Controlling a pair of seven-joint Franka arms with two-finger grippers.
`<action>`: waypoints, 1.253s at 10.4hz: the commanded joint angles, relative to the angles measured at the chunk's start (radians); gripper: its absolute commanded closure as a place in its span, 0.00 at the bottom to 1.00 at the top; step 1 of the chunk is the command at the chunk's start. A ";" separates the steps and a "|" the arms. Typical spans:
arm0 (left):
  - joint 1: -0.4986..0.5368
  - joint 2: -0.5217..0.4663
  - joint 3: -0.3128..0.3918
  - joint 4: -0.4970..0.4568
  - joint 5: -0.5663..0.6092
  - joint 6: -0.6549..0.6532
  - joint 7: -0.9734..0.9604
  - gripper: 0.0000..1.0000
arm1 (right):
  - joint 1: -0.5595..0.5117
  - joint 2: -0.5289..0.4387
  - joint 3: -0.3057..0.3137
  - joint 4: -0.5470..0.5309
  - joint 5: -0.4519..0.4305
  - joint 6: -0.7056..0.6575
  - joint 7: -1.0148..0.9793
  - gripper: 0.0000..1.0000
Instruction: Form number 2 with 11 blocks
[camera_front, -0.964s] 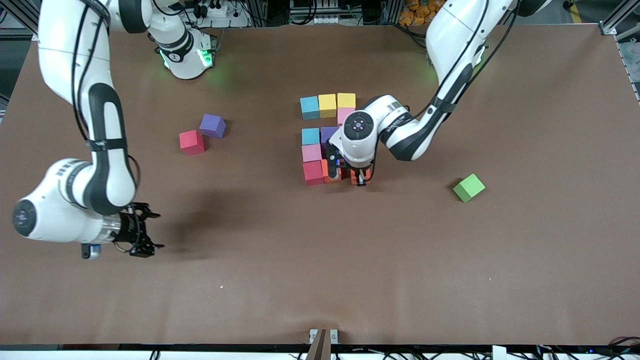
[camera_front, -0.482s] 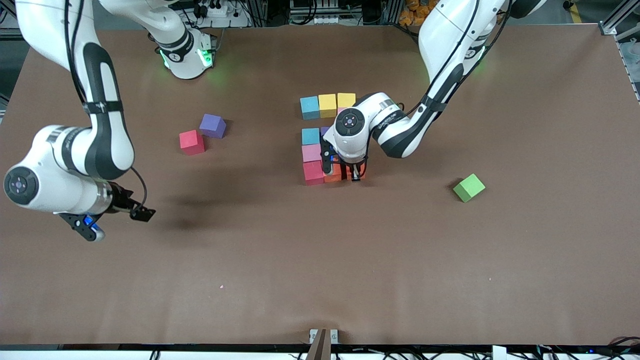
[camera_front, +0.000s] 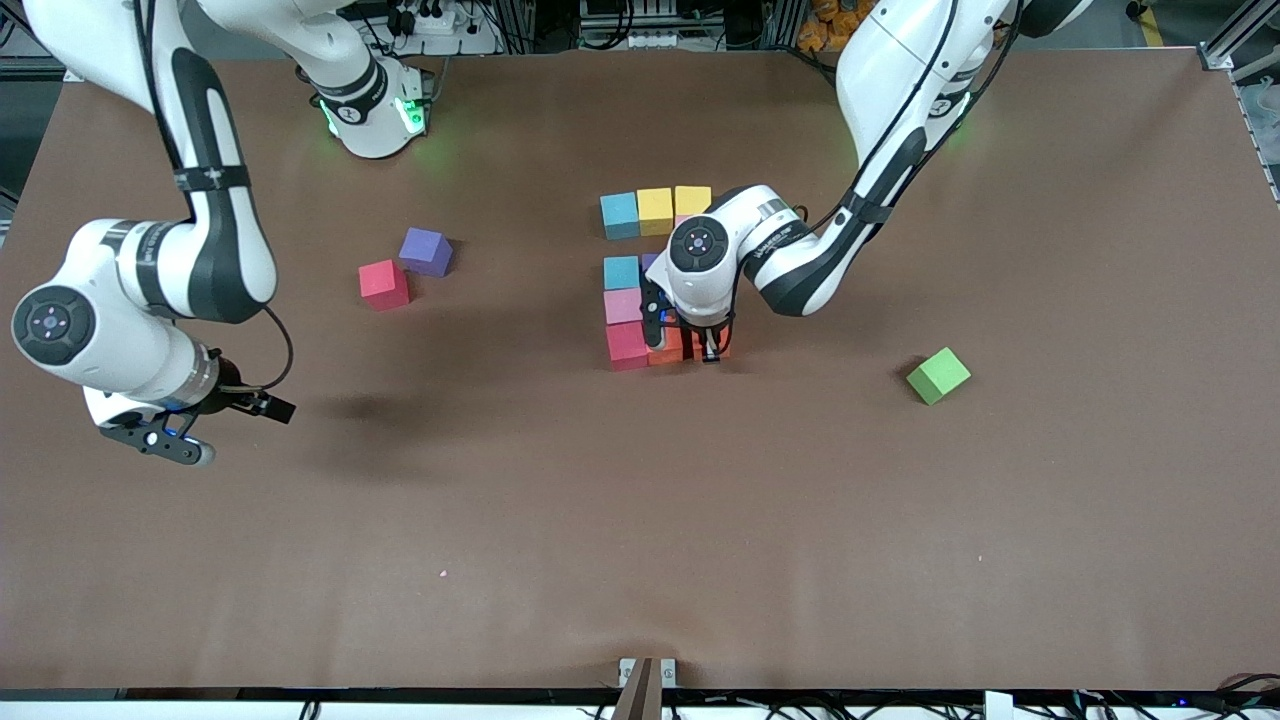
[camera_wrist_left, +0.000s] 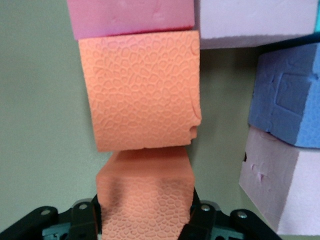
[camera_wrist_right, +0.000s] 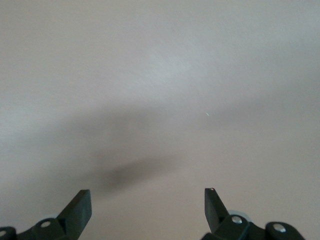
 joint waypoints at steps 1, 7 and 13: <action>-0.036 0.058 0.009 0.068 0.020 -0.013 -0.016 0.57 | -0.002 -0.058 -0.002 0.012 -0.026 -0.001 -0.073 0.00; -0.036 0.067 0.010 0.088 0.026 -0.013 -0.013 0.49 | -0.336 -0.305 0.420 -0.075 -0.188 -0.070 -0.095 0.00; -0.018 0.008 0.010 0.087 0.025 -0.080 -0.004 0.00 | -0.407 -0.325 0.518 0.081 -0.188 -0.233 -0.155 0.00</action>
